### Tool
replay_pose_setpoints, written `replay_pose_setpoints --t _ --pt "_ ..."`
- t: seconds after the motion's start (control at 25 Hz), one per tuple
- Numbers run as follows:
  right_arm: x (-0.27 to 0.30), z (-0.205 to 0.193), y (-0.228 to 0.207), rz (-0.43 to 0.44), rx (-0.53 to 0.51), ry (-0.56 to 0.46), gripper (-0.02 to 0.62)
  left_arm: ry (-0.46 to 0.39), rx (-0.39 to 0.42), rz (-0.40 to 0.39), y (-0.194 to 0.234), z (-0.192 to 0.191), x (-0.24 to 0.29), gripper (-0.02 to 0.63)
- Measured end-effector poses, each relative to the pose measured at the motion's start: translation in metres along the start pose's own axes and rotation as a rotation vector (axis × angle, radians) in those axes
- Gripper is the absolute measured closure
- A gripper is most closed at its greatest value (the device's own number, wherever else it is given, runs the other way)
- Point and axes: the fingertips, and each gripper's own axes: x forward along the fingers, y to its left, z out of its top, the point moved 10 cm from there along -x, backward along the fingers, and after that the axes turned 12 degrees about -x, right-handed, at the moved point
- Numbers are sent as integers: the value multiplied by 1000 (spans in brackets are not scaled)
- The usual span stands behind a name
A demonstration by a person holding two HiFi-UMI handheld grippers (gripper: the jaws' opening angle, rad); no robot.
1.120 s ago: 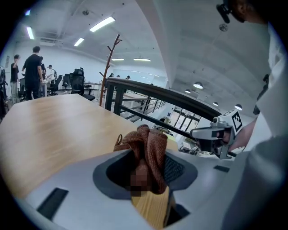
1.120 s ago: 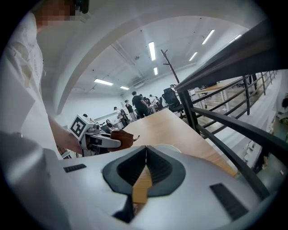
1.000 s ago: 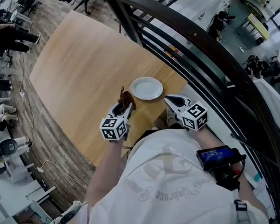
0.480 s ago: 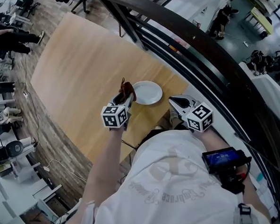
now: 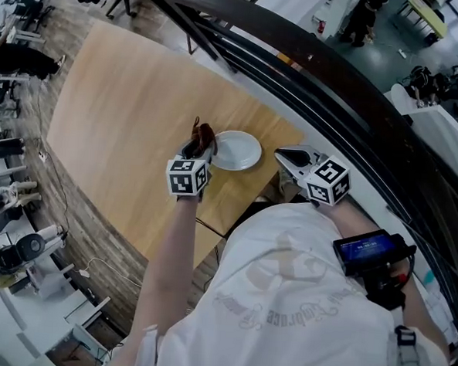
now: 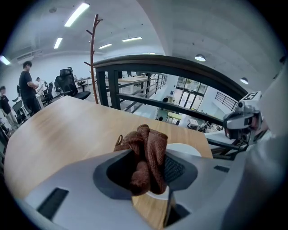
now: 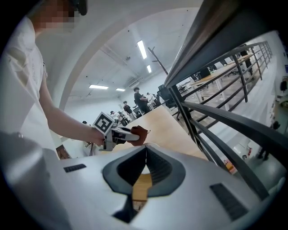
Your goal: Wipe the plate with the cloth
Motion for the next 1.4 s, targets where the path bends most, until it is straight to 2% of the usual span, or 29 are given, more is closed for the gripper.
replay_pose_setpoints --t 0.24,0.44,0.76,1.08,1.4 --pt "14 -6 -4 24 1 30 581 92 55 -29 0 -6 6 437" --pt "23 1 1 55 -13 34 581 123 97 -44 -18 -20 -14 437" --pt "26 10 7 67 -9 29 581 132 82 -30 -33 -25 -38 436" --pt "34 8 6 93 -12 37 581 120 84 -35 -36 -9 -21 436" --pt "37 15 -2 101 -18 52 581 146 66 -48 -28 13 3 436"
